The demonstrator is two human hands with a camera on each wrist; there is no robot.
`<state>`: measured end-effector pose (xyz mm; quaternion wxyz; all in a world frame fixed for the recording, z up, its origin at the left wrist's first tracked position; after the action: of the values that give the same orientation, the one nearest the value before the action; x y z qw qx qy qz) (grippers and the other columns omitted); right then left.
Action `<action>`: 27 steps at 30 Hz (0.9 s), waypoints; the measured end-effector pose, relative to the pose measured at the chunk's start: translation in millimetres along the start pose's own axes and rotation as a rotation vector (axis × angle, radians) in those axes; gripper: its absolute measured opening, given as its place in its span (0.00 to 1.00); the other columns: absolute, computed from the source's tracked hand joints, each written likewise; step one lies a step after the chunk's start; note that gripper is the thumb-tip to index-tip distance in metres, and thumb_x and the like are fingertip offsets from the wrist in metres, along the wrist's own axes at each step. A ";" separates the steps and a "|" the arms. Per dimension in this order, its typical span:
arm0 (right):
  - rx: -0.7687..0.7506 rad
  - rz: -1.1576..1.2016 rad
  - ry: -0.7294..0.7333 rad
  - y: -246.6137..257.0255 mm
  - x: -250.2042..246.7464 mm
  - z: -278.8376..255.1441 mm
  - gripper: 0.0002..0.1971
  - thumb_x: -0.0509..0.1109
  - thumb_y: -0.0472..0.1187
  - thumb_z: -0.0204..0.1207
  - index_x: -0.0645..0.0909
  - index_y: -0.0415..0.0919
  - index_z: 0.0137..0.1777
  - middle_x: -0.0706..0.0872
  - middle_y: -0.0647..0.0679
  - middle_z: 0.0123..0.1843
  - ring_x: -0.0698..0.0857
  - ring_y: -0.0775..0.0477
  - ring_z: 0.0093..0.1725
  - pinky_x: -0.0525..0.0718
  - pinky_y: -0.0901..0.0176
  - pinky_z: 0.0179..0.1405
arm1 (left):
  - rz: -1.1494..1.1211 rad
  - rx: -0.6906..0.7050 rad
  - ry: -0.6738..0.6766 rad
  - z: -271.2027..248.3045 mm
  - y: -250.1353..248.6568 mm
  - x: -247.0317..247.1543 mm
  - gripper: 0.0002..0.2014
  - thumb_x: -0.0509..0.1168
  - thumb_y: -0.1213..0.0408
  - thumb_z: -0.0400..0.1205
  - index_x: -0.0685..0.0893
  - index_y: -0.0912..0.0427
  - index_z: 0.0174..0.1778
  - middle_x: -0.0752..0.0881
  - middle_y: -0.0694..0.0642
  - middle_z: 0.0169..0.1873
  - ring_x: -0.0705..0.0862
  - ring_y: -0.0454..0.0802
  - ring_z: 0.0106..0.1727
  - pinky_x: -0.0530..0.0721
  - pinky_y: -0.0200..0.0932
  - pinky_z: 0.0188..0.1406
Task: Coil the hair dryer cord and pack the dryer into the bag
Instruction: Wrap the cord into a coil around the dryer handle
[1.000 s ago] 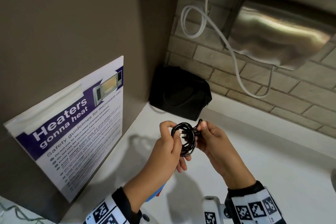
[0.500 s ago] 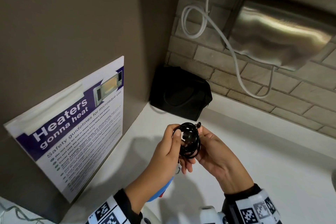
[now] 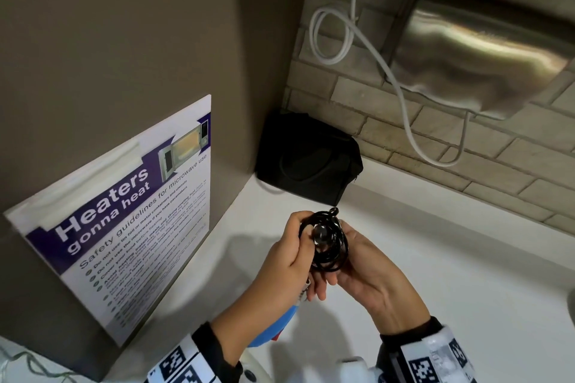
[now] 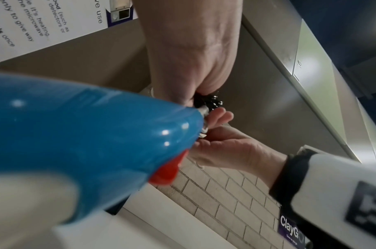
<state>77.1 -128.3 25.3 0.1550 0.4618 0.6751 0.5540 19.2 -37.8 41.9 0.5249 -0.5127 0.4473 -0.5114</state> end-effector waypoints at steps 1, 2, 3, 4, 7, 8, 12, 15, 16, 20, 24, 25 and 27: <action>-0.016 -0.021 -0.012 1.6 0.7 -0.9 0.10 0.57 0.34 0.85 0.73 0.27 0.58 0.77 0.37 0.19 0.78 0.36 0.23 0.80 0.37 0.33 | 0.005 -0.015 -0.016 0.2 1.3 -1.1 0.10 0.46 0.64 0.89 0.71 0.49 0.59 0.83 0.61 0.25 0.78 0.55 0.21 0.76 0.42 0.20; -0.030 -0.046 -0.023 3.8 2.0 -2.7 0.06 0.59 0.32 0.83 0.74 0.29 0.56 0.77 0.37 0.19 0.79 0.35 0.23 0.80 0.37 0.33 | 0.008 -0.031 -0.031 0.6 3.0 -1.9 0.11 0.46 0.65 0.89 0.71 0.48 0.58 0.83 0.59 0.25 0.77 0.54 0.20 0.74 0.40 0.19; -0.043 -0.069 -0.038 5.7 2.4 -4.7 0.06 0.61 0.31 0.82 0.75 0.30 0.55 0.77 0.36 0.20 0.79 0.35 0.23 0.81 0.40 0.32 | 0.012 -0.042 -0.043 0.6 3.8 -2.1 0.11 0.46 0.65 0.89 0.71 0.48 0.58 0.83 0.57 0.24 0.76 0.53 0.19 0.72 0.38 0.17; -0.060 -0.089 -0.050 7.9 2.6 -6.6 0.07 0.62 0.32 0.81 0.75 0.29 0.55 0.77 0.36 0.20 0.79 0.35 0.24 0.82 0.43 0.32 | 0.024 -0.047 -0.053 1.1 4.0 -1.9 0.11 0.46 0.65 0.89 0.71 0.48 0.58 0.83 0.56 0.23 0.75 0.52 0.18 0.71 0.36 0.16; -0.137 -0.131 -0.050 17.4 5.6 -15.3 0.22 0.55 0.45 0.87 0.77 0.23 0.59 0.82 0.31 0.30 0.78 0.34 0.31 0.83 0.43 0.44 | 0.094 -0.041 -0.102 2.0 3.8 -4.9 0.11 0.47 0.66 0.88 0.71 0.47 0.58 0.83 0.53 0.22 0.75 0.49 0.16 0.70 0.35 0.15; -0.162 -0.135 -0.045 21.4 7.2 -19.7 0.25 0.54 0.50 0.87 0.79 0.24 0.60 0.84 0.29 0.37 0.79 0.35 0.34 0.84 0.44 0.49 | 0.113 -0.042 -0.122 2.4 4.3 -7.0 0.12 0.47 0.66 0.88 0.71 0.47 0.59 0.83 0.53 0.22 0.75 0.49 0.16 0.70 0.35 0.15; -0.257 -0.290 -0.069 33.0 9.5 -33.5 0.22 0.76 0.46 0.73 0.80 0.34 0.63 0.87 0.34 0.52 0.86 0.40 0.42 0.84 0.44 0.59 | 0.154 -0.045 -0.137 2.9 4.6 -9.4 0.12 0.48 0.67 0.87 0.71 0.46 0.58 0.83 0.52 0.22 0.76 0.48 0.16 0.71 0.35 0.15; -0.261 -0.367 -0.106 34.0 3.1 -35.2 0.21 0.80 0.41 0.67 0.82 0.40 0.60 0.91 0.48 0.52 0.89 0.47 0.48 0.84 0.57 0.53 | 0.148 -0.056 -0.129 2.3 5.5 -8.4 0.12 0.48 0.67 0.87 0.71 0.47 0.59 0.84 0.52 0.23 0.77 0.48 0.16 0.71 0.36 0.16; -0.267 -0.371 -0.105 35.1 3.3 -35.9 0.21 0.81 0.41 0.67 0.82 0.41 0.59 0.91 0.49 0.53 0.89 0.48 0.50 0.84 0.59 0.52 | 0.140 -0.057 -0.126 2.3 5.4 -7.9 0.11 0.48 0.66 0.88 0.71 0.47 0.59 0.84 0.53 0.23 0.77 0.48 0.17 0.71 0.36 0.16; -0.345 -0.352 -0.180 33.3 0.9 -35.2 0.13 0.74 0.41 0.73 0.84 0.39 0.56 0.90 0.46 0.47 0.88 0.47 0.48 0.85 0.49 0.61 | 0.107 -0.071 -0.132 2.1 5.0 -7.6 0.10 0.47 0.65 0.88 0.71 0.47 0.56 0.84 0.54 0.25 0.77 0.46 0.17 0.72 0.36 0.16; -0.359 -0.314 -0.214 27.2 2.3 -33.3 0.13 0.71 0.41 0.75 0.83 0.36 0.57 0.88 0.36 0.46 0.87 0.47 0.47 0.83 0.43 0.65 | 0.069 -0.105 -0.133 0.6 4.7 -7.6 0.14 0.48 0.69 0.87 0.72 0.44 0.49 0.85 0.55 0.25 0.78 0.46 0.17 0.72 0.36 0.16; -0.362 -0.314 -0.214 27.1 2.8 -33.4 0.14 0.71 0.42 0.75 0.83 0.36 0.58 0.88 0.37 0.45 0.87 0.46 0.47 0.83 0.43 0.64 | 0.052 -0.109 -0.130 0.7 4.3 -7.9 0.12 0.48 0.68 0.87 0.73 0.45 0.50 0.85 0.56 0.26 0.78 0.47 0.18 0.73 0.36 0.17; -0.370 -0.335 -0.201 28.1 3.6 -34.6 0.13 0.70 0.39 0.76 0.81 0.37 0.59 0.90 0.39 0.45 0.88 0.46 0.47 0.84 0.46 0.61 | 0.026 -0.116 -0.113 1.6 4.2 -7.9 0.11 0.49 0.66 0.88 0.74 0.48 0.53 0.86 0.57 0.26 0.78 0.50 0.19 0.74 0.38 0.18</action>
<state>63.0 -147.5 63.2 0.3925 0.3604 0.6106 0.5858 20.6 -30.0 37.3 0.5250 -0.5645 0.4527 -0.4481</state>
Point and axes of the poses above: each hand's wrist, its own z-axis towards the middle knuckle, its own x-axis out of the palm, y = z × x, the point moved 6 cm from there along z, towards the middle knuckle
